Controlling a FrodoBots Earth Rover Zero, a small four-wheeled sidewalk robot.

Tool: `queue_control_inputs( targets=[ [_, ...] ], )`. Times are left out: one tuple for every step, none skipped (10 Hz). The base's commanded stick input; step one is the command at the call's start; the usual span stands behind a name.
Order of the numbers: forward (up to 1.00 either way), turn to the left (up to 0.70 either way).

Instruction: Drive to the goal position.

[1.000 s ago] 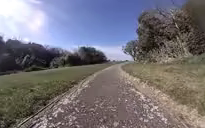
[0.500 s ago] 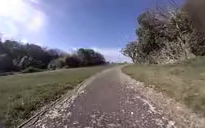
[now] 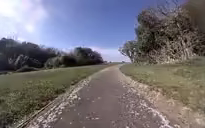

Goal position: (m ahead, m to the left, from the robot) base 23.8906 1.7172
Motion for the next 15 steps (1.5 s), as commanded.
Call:
queue_control_inputs(
  targets=[
    [0.70,0.00],
    [0.70,0.00],
    [0.70,0.00],
    [0.70,0.00],
    [0.70,0.00],
    [0.70,0.00],
    [0.70,0.00],
    [0.70,-0.03],
    [0.70,-0.06],
    [0.70,-0.10],
    [0.70,-0.12],
    [0.70,-0.02],
    [0.70,0.00],
    [0.70,0.00],
    [0.70,0.00]
  ],
)
